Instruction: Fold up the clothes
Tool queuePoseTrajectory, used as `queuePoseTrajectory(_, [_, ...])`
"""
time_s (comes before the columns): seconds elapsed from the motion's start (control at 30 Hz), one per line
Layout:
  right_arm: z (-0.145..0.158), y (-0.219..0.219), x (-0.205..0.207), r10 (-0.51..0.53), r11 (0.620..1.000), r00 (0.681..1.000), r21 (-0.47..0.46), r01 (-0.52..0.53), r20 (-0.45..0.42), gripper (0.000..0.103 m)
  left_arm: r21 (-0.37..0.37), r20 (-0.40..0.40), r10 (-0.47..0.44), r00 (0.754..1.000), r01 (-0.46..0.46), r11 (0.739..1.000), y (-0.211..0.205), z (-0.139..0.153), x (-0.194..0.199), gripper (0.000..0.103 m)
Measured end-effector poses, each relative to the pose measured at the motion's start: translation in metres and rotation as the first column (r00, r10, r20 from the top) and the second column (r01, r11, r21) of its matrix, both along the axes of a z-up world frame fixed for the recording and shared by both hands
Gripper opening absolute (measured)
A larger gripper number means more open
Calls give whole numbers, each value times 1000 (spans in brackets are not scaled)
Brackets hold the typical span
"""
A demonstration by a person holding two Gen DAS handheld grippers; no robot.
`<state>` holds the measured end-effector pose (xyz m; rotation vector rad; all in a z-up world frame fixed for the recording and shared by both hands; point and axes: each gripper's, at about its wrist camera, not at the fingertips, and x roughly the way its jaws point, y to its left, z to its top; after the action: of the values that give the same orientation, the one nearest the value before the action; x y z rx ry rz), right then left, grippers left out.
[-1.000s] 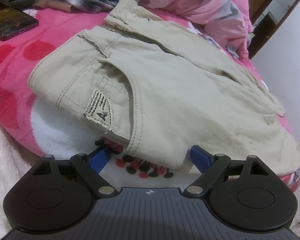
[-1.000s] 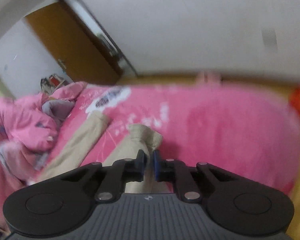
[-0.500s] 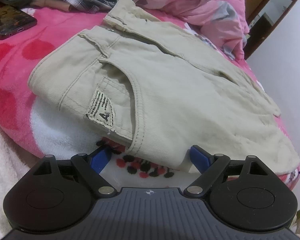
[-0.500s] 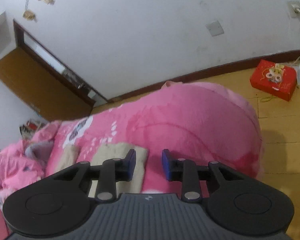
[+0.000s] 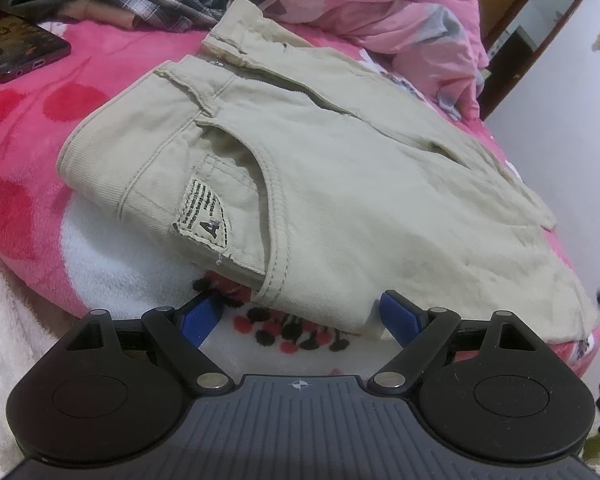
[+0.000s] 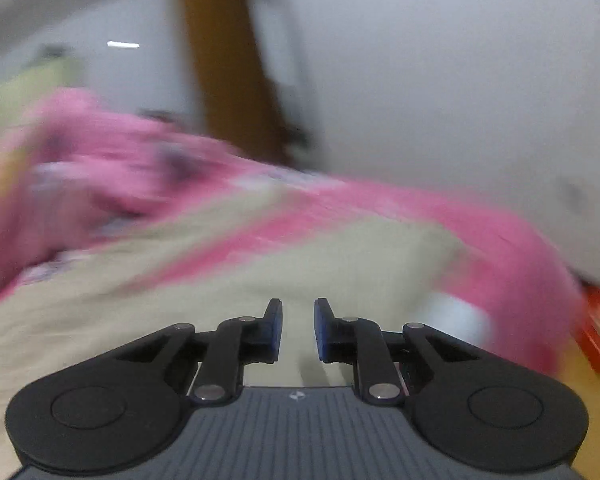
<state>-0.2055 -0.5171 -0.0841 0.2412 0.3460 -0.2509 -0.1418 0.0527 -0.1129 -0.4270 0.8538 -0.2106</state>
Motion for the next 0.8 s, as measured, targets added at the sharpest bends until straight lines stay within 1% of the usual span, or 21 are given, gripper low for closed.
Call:
queuePoseTrajectory(0.03, [5,28,12,114,992,993,-49,-114,-8,19,0,3,-3,1000,3,1000,0,0,-1,87])
queuePoseTrajectory(0.07, [10,57,25,229,968,973,-97,-230,-27,19,0,7,-8,1000,8,1000,1,0,-1,87])
queuePoseTrajectory(0.1, [11,83,38,313,938,948,-138,-319,-60,19,0,11,-11,1000,11,1000,1,0,-2,87])
queuePoseTrajectory(0.17, [7,126,65,443,873,887,-162,-460,-129,20,0,20,-19,1000,19,1000,1,0,-4,87])
queuePoseTrajectory(0.23, [-4,151,84,516,832,834,-120,-542,-196,20,-1,31,-23,999,23,1000,2,0,-5,87])
queuePoseTrajectory(0.3, [-15,174,103,581,786,772,-69,-615,-259,20,-10,40,-28,999,28,1000,3,-1,-6,87])
queuePoseTrajectory(0.33, [-22,174,108,558,788,773,-100,-608,-302,20,-18,46,-31,998,32,999,5,-1,-7,87])
queuePoseTrajectory(0.37, [-27,166,105,520,805,794,-130,-579,-316,20,-25,51,-34,998,36,999,7,-2,-8,87])
queuePoseTrajectory(0.43, [-32,119,108,415,889,861,-68,-452,-295,20,-40,61,-53,997,55,998,10,-3,-10,87])
queuePoseTrajectory(0.47, [-31,91,105,328,936,899,-32,-352,-291,19,-47,67,-62,996,65,997,12,-4,-10,87])
queuePoseTrajectory(0.5, [-31,64,98,226,972,932,-4,-237,-284,14,-54,69,-72,995,76,996,14,-5,-10,88])
queuePoseTrajectory(0.53, [-30,35,87,128,992,953,47,-119,-274,6,-62,72,-82,994,86,994,15,-6,-9,88])
queuePoseTrajectory(0.57, [-28,16,79,28,998,958,65,-9,-285,7,-70,74,-91,993,96,993,17,-7,-7,90])
queuePoseTrajectory(0.63, [-20,3,63,-125,988,952,51,145,-278,7,-80,76,-104,992,110,991,18,-8,-6,91])
queuePoseTrajectory(0.67, [-16,-3,55,-199,975,941,43,219,-272,14,-83,77,-109,991,115,990,18,-8,-6,92])
queuePoseTrajectory(0.7, [-12,1,50,-222,969,941,48,242,-256,16,-86,78,-114,990,121,989,18,-8,-6,92])
queuePoseTrajectory(0.73, [-11,10,45,-206,972,951,63,226,-229,16,-88,80,-119,990,126,988,19,-8,-6,92])
queuePoseTrajectory(0.8, [-7,28,33,-166,979,971,93,184,-170,20,-100,83,-118,990,126,987,21,-9,-7,91])
